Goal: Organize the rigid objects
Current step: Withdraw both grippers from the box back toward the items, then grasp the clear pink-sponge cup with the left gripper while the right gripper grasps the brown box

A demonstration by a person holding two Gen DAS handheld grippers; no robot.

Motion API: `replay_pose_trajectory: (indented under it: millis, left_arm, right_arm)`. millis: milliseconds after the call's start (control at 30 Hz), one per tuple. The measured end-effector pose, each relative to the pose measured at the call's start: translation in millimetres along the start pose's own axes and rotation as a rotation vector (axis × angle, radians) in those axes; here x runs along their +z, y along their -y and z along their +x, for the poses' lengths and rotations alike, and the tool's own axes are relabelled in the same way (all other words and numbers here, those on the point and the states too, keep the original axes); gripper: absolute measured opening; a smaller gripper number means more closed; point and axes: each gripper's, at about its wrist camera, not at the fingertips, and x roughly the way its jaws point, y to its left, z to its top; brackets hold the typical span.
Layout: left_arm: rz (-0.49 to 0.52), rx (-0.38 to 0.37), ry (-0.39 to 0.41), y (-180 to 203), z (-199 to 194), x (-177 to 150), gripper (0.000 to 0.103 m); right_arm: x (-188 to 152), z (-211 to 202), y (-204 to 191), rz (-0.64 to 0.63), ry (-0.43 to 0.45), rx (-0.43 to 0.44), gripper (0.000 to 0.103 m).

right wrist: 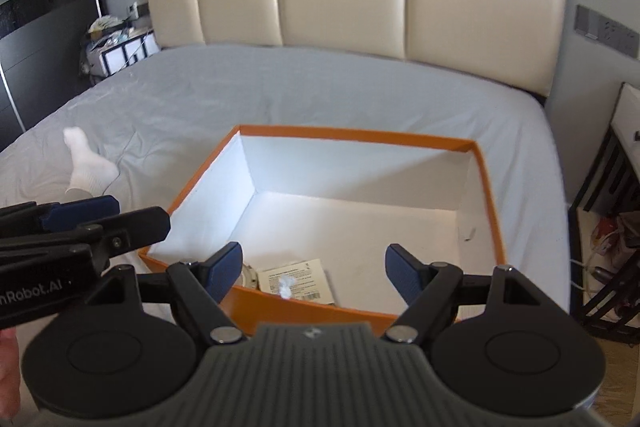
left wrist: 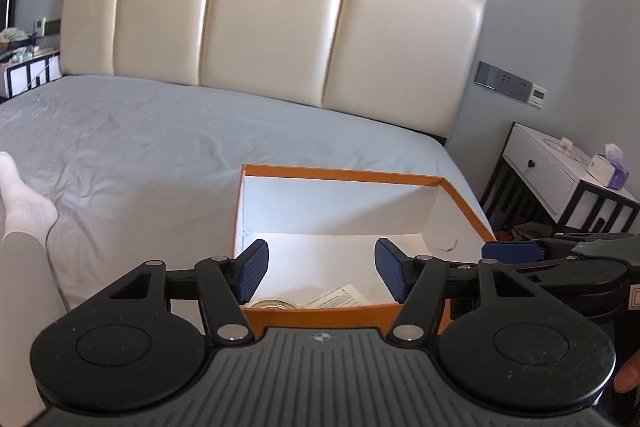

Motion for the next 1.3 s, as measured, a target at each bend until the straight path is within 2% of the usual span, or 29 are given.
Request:
replay_pose_trajectory:
  millis: [100,200,333,400,500,567,633,733,767,867,900,967,1000,1133,1233,1300]
  left_arm:
    - [0.005,-0.013,-0.025,-0.6,-0.5,-10.6,0.073]
    - [-0.066,-0.037,-0.085,-11.2,3.3,-24.1,0.072]
    - [-0.119,-0.076,-0.210,-23.8,13.0,-44.1,0.072]
    - [-0.120,-0.092,-0.264,-27.6,15.8,-53.2,0.072]
    - [-0.106,-0.088,-0.335,-29.8,16.2,-65.5,0.074]
    - [-0.090,-0.097,-0.356,-29.0,14.5,-71.8,0.079]
    - [-0.069,-0.071,-0.360,-29.1,11.2,-77.8,0.079]
    - [-0.072,0.011,-0.391,-38.3,12.9,-79.8,0.080]
    - [-0.069,0.030,-0.413,-41.5,14.5,-79.2,0.074]
    - [-0.019,0.048,-0.412,-42.7,8.5,-74.0,0.073]
    - [0.010,0.055,-0.399,-42.6,5.1,-73.0,0.073]
    - [0.041,0.084,-0.384,-44.4,-0.2,-70.8,0.073]
    - [0.044,0.106,-0.383,-46.7,-0.7,-69.8,0.073]
    - [0.005,0.195,-0.428,-62.3,5.9,-69.4,0.074]
    - [-0.047,0.206,-0.474,-72.7,15.3,-72.8,0.073]
    - [-0.078,0.187,-0.491,-76.6,20.0,-74.9,0.073]
  right_arm:
    - [-15.3,-10.5,2.9,-0.007,-0.009,-0.022,0.078]
    - [-34.6,-10.5,8.5,0.025,-0.059,-0.047,0.078]
    - [-59.6,8.5,15.1,0.061,-0.203,-0.083,0.076]
    - [-68.1,16.4,16.4,0.081,-0.255,-0.071,0.072]
    - [-78.9,20.7,12.2,0.072,-0.297,-0.033,0.071]
    - [-82.3,24.2,7.8,0.059,-0.312,-0.015,0.071]
    - [-83.3,28.6,4.1,0.059,-0.325,0.003,0.071]
    - [-84.0,34.2,-2.3,0.068,-0.342,0.054,0.067]
    - [-85.5,35.1,-4.5,0.070,-0.352,0.076,0.066]
    - [-88.3,42.3,-15.3,0.067,-0.381,0.131,0.064]
    - [-89.0,44.4,-18.7,0.071,-0.390,0.150,0.066]
    - [-89.0,48.6,-25.0,0.070,-0.398,0.168,0.077]
    - [-88.7,50.4,-28.3,0.060,-0.397,0.169,0.077]
    - [-85.9,57.2,-34.3,0.053,-0.390,0.185,0.075]
    - [-85.2,60.5,-37.9,0.046,-0.393,0.214,0.072]
    - [-85.8,61.2,-40.7,0.033,-0.385,0.227,0.066]
